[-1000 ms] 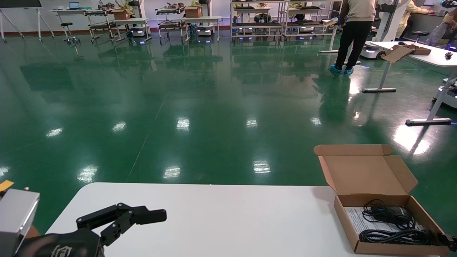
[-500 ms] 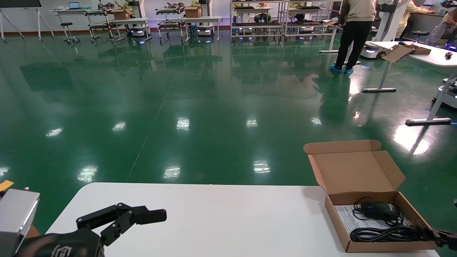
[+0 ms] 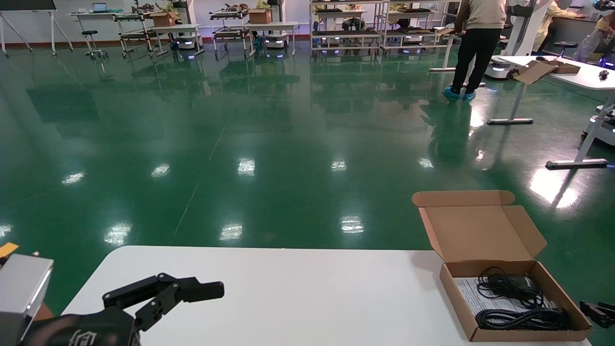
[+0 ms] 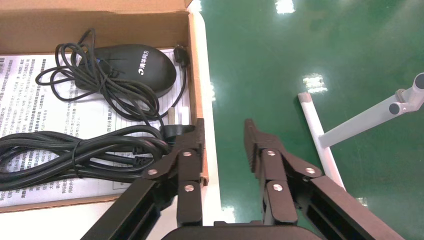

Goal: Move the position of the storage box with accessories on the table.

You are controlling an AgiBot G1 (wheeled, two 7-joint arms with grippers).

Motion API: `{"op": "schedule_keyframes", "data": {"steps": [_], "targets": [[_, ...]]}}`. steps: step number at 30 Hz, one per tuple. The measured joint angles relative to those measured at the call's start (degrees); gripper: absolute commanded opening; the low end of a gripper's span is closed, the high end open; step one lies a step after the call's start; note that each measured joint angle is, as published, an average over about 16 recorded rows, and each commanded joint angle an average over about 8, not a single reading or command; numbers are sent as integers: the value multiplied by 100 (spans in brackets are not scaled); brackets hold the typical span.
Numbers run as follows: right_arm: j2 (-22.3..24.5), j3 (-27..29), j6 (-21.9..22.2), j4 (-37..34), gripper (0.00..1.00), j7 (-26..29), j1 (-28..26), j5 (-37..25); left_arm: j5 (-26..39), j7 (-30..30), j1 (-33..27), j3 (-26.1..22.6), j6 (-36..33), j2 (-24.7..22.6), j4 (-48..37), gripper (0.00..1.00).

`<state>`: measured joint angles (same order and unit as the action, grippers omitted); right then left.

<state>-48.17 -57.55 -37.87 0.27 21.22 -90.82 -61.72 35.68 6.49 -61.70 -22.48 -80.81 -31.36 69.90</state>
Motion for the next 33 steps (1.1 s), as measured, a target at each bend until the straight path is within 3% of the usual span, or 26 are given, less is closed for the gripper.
{"op": "schedule_keyframes", "data": {"steps": [19, 26, 33], "targets": [[196, 128, -308, 30, 100, 68, -262, 183, 0, 0, 0, 0, 0, 0, 0, 100], [338, 188, -660, 78, 100, 137, -513, 270, 0, 0, 0, 0, 0, 0, 0, 100], [509, 293, -1279, 150, 100, 278, -811, 425, 0, 0, 0, 0, 0, 0, 0, 100]]}}
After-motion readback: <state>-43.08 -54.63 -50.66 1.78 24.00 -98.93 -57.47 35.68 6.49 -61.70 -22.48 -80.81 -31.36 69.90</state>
